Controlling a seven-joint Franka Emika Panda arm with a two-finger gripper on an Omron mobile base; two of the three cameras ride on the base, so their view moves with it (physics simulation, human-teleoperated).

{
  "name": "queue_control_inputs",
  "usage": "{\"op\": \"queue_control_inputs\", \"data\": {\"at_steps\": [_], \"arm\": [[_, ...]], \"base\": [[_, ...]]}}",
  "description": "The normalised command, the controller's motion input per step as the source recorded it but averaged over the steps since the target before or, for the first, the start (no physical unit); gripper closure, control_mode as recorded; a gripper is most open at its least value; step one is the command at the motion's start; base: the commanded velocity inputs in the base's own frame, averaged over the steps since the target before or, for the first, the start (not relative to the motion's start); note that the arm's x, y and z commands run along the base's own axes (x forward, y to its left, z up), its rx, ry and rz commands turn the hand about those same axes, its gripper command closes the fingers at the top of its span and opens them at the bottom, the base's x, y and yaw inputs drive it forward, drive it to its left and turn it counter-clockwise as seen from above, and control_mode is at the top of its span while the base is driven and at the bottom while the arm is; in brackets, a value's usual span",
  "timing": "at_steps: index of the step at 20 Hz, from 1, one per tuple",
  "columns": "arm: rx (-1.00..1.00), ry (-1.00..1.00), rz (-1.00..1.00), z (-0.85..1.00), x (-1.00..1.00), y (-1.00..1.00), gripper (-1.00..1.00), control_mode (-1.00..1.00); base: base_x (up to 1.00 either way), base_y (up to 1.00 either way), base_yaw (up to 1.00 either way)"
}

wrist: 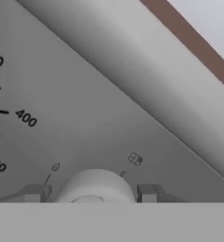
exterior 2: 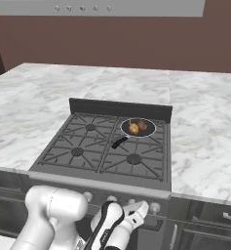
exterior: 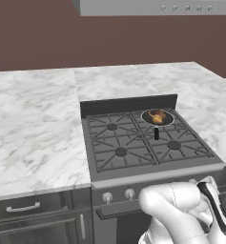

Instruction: Put the onion and potato in the pan. Then turn on the rear right burner and set the heat to medium.

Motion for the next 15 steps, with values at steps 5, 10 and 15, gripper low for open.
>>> {"op": "queue_control_inputs", "data": {"at_steps": [5,10,15], "arm": [[-0.19,0.00,-0.02,-0.05,0.00,-0.04,1.00,-1.00],[-0.19,0.00,-0.02,-0.01,0.00,-0.04,1.00,-1.00],[-0.19,0.00,-0.03,0.00,0.00,-0.08,1.00,-1.00]], "base": [[0.00,0.00,0.00],[0.00,0.00,0.00],[0.00,0.00,0.00]]}}
